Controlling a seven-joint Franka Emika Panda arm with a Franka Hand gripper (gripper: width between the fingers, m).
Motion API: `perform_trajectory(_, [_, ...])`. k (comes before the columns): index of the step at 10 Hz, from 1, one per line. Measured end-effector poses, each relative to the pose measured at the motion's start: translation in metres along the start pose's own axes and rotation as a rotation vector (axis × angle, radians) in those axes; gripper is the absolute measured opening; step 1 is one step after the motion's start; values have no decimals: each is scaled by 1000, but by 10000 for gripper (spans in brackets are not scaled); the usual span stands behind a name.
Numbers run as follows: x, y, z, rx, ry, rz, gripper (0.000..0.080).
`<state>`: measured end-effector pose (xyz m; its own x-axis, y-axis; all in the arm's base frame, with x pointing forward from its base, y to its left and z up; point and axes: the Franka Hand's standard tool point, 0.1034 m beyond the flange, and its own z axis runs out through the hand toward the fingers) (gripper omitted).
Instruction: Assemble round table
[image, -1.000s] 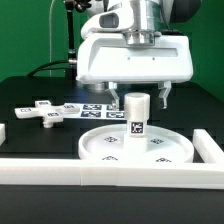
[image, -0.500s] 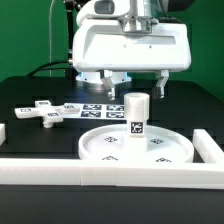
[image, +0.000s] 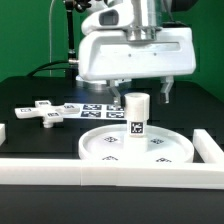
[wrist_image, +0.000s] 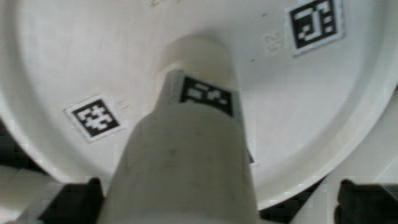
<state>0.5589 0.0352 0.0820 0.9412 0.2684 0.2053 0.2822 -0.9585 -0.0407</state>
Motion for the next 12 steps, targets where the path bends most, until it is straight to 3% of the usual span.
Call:
perform_trajectory(1, [1, 1, 1, 14, -35, 3, 649])
perform_trajectory(2, [-3, -2, 3, 49, -128, 3, 649])
perform_trajectory(4, [-1, 3, 3, 81, -210, -4, 649])
perform_trajectory(7, [1, 18, 1, 70, -181, -35, 649])
perform_trajectory(11, [3, 19, 1, 65, -168, -38, 637])
perform_trajectory(12, [3, 19, 1, 65, -168, -38, 466])
